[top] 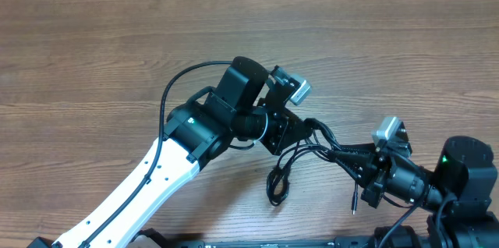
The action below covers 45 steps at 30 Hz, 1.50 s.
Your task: Untangle cables
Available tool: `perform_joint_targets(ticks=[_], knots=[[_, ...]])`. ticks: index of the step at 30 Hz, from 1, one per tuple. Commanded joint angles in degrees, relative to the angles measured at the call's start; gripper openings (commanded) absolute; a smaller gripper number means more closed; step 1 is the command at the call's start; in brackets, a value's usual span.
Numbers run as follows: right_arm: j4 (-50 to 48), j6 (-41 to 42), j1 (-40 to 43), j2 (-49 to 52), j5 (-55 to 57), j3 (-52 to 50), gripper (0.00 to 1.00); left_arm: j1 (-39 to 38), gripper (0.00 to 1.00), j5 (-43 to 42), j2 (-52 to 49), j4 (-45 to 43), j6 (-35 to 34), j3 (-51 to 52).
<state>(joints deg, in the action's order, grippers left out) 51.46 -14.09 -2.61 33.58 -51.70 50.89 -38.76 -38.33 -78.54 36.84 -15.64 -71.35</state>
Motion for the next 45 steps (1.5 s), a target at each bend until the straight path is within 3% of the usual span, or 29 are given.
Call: perform_joint_targets(ticks=[1,19,22,28,33,38,45], knots=[[-0.70,0.92,0.04,-0.28,-6.86,0.90,0.04,3.72,0.04,11.10,0.22,2.01,1.55,-0.48],[-6.71,0.76,0.07,-0.28,-23.50,0.90,0.04,6.73,0.04,16.39,0.22,-1.03,10.08,-0.50],[-7.72,0.79,0.07,-0.28,-23.45,0.90,0.04,6.73,0.04,16.22,0.24,-1.01,14.64,-0.48],[-10.23,2.60,0.07,-0.28,-23.43,0.90,0.04,6.73,0.04,10.62,0.24,0.42,36.02,-0.50],[-13.40,6.23,0.07,-0.28,-23.39,0.90,0.04,6.73,0.04,5.40,0.24,0.66,46.27,-0.50],[-13.68,6.64,0.07,-0.28,-23.45,0.90,0.04,6.78,0.04,4.17,0.35,0.66,49.16,-0.50],[-13.73,6.56,0.04,-0.28,-27.17,0.90,0.04,9.86,0.04,-5.62,0.35,-1.55,51.84,-0.50]])
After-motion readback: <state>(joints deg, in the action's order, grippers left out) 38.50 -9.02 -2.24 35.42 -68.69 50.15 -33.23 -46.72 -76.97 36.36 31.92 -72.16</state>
